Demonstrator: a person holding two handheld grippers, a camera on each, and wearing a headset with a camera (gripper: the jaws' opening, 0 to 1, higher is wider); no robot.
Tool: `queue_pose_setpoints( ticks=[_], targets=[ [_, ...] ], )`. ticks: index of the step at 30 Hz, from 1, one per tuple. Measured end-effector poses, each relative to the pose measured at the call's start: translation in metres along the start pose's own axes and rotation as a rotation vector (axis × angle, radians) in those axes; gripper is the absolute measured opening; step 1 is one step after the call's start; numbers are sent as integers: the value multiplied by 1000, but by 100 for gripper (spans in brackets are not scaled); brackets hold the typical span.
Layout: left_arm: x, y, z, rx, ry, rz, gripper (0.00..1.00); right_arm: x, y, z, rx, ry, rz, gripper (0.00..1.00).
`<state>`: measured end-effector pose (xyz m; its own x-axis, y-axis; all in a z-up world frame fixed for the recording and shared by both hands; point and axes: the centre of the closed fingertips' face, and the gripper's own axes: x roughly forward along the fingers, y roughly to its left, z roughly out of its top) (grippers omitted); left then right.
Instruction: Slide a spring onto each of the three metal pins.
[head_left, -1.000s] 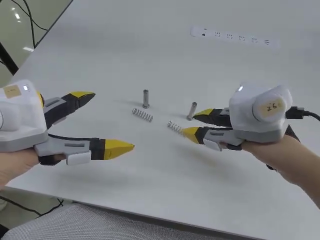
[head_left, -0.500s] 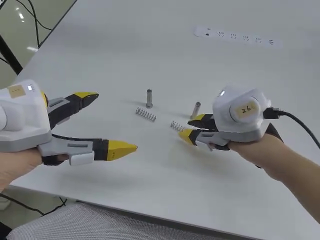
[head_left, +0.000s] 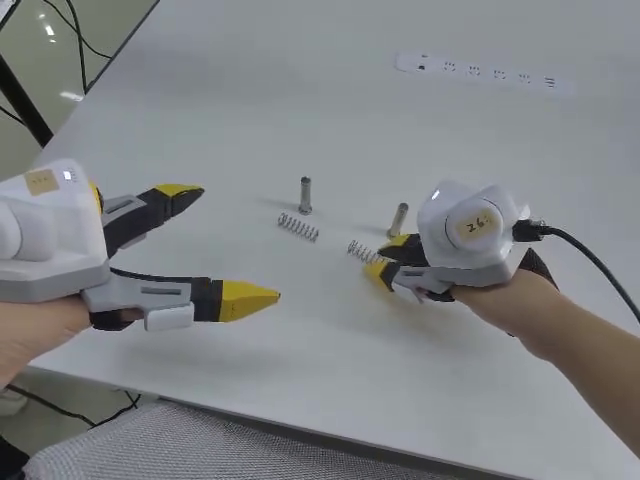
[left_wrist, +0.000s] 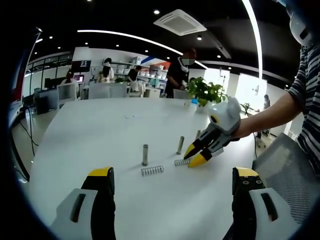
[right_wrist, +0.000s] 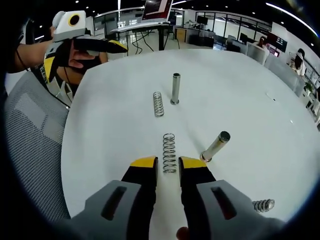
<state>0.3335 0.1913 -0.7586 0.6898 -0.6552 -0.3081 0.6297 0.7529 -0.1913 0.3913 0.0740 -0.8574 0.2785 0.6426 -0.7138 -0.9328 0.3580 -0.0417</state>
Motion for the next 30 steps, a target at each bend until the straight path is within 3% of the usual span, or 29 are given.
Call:
queue_pose_setpoints(
  ticks=[16,30],
  targets=[
    [-2,-4,-4,-2,9,-9,97,-1,6,0,-19,4,17,13],
    [11,-19,-2,14,21,-64,96,-37,6,7,-78,-36,27,13]
  ],
)
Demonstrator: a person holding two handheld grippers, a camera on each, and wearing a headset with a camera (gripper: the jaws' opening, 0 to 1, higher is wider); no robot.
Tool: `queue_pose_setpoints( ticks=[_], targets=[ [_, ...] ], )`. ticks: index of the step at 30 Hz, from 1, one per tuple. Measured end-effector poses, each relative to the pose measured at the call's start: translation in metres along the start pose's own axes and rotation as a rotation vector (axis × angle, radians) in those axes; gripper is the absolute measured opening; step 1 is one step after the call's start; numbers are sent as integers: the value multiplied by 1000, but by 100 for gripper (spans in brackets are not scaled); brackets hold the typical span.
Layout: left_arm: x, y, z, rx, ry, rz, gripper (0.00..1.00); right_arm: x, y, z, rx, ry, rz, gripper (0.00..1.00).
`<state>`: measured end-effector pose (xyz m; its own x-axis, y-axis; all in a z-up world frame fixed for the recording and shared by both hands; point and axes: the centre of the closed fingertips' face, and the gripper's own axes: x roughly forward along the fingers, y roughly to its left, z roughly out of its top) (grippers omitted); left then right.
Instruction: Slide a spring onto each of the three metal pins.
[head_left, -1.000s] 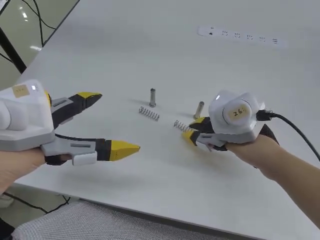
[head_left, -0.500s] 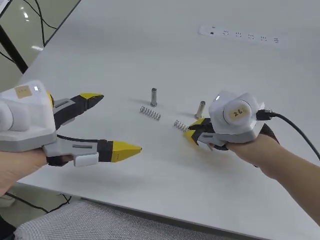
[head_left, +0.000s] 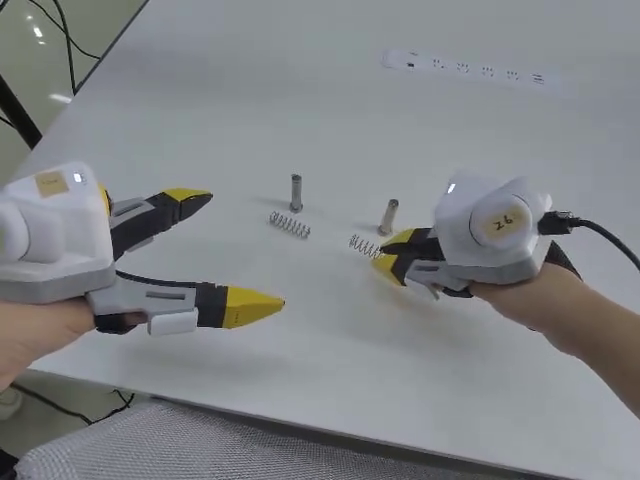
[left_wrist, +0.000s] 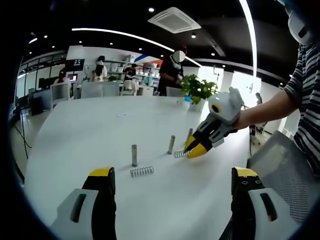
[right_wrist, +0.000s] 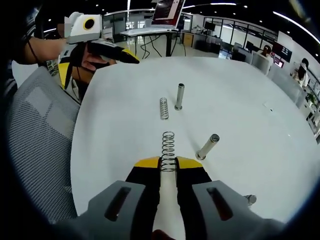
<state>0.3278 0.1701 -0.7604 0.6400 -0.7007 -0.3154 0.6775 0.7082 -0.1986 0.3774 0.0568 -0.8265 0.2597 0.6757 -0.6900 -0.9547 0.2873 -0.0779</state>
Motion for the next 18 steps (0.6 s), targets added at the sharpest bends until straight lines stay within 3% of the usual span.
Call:
queue_pose_setpoints(
  ticks=[11,18],
  targets=[
    [18,-18,-2,25,30,-76,93,-29,7,8,-89,-20,22,13],
    [33,-30,5,70,37,-141,91,-42,15,12,-150,-26,57,13]
  ],
)
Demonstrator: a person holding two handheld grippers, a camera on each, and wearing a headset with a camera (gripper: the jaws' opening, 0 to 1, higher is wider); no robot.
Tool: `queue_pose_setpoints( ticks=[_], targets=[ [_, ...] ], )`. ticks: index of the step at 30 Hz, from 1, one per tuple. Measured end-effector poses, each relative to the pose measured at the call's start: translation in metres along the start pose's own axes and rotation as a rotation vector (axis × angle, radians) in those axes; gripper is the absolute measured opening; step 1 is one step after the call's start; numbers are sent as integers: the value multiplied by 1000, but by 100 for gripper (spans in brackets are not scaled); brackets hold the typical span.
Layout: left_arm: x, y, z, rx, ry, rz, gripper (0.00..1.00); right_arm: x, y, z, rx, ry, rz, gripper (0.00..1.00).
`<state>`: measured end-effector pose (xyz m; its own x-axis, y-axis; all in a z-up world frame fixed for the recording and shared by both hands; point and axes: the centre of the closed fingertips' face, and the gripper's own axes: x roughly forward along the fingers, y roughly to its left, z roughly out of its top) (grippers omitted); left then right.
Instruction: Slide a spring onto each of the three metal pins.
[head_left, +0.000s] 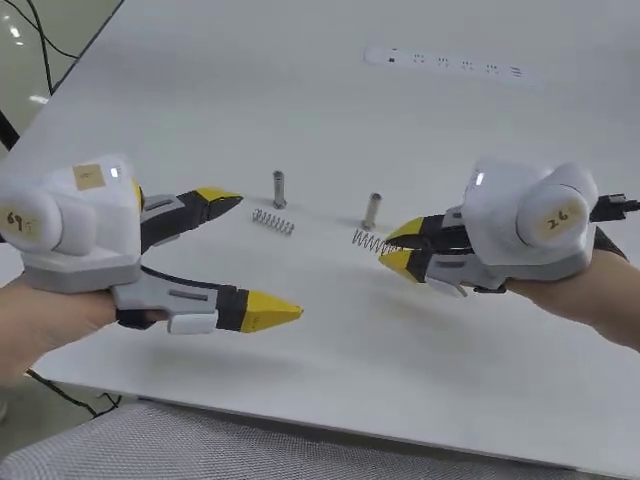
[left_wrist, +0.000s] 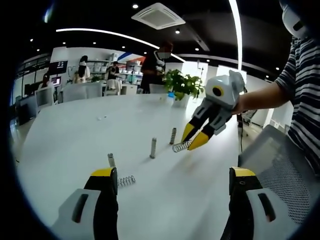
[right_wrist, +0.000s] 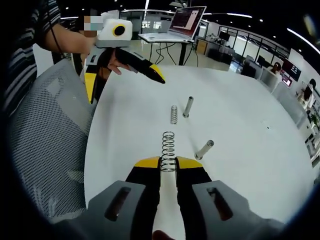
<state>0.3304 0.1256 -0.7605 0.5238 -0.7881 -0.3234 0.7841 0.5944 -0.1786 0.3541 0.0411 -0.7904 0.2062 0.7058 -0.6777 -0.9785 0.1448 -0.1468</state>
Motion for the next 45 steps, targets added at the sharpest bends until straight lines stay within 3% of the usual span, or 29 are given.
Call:
queue_pose_setpoints(
  ticks=[6,8,10,16,19,22,27,31,38,45],
  targets=[
    [18,-7,3,32,-2,-63,86,-7,7,-1,-60,14,34,13],
    [25,-11,-3,49,32,-94,83,-9,8,-1,-79,13,46,13],
    [31,-14,-3,62,38,-107,81,-11,10,0,-87,10,60,13],
    [46,-27,9,65,5,-162,73,-14,17,2,-168,9,91,13],
    [50,-36,8,48,16,-217,63,-15,16,3,-186,7,89,13],
    [54,-44,5,49,31,-259,47,-17,16,5,-183,-2,97,13],
    [61,-45,8,55,14,-257,45,-18,19,6,-187,-8,109,13],
    [63,-49,10,60,11,-286,38,-19,22,6,-193,-9,118,13],
    [66,-45,14,74,4,-283,35,-23,25,9,-197,-18,126,13],
    [66,-47,18,68,-9,-302,22,-25,26,14,-201,-32,124,13]
  ],
)
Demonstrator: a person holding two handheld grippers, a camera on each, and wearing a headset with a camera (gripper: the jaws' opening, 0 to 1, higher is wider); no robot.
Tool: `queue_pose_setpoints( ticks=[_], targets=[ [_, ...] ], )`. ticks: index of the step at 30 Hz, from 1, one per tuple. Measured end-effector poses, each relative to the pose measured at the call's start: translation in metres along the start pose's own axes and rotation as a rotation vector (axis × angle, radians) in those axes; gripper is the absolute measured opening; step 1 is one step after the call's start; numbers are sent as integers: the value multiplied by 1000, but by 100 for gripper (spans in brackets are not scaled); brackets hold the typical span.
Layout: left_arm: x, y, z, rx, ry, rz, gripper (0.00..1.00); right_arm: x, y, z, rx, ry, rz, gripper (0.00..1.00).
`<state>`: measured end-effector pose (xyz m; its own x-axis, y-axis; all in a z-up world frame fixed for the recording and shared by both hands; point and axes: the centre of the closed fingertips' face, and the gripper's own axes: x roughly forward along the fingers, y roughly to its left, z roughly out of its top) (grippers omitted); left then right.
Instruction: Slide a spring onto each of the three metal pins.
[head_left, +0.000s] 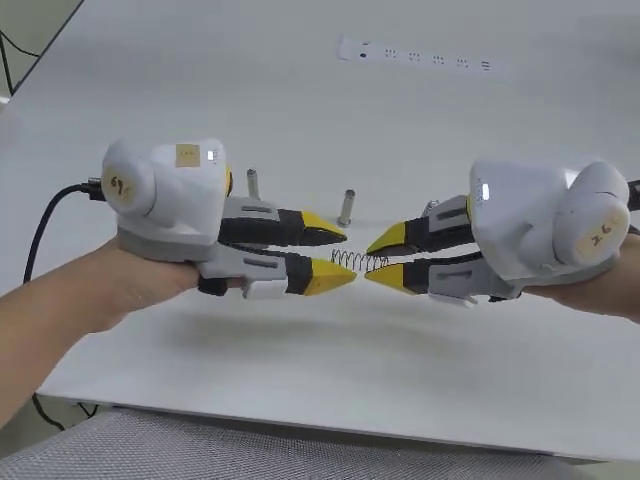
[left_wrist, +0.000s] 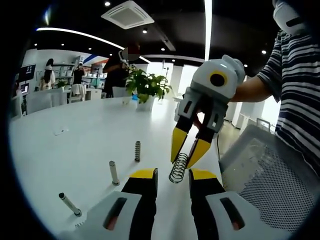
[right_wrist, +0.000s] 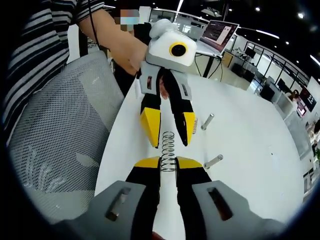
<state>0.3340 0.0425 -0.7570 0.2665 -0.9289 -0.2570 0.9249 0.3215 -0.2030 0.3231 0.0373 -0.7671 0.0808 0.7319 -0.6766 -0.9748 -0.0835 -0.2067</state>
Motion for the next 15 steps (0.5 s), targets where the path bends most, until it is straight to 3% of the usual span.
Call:
queue_pose_setpoints(
  ticks=[15],
  targets=[
    [3,-7,-1,1,8,-39,14,0,0,4,-3,-13,8,13]
  ],
)
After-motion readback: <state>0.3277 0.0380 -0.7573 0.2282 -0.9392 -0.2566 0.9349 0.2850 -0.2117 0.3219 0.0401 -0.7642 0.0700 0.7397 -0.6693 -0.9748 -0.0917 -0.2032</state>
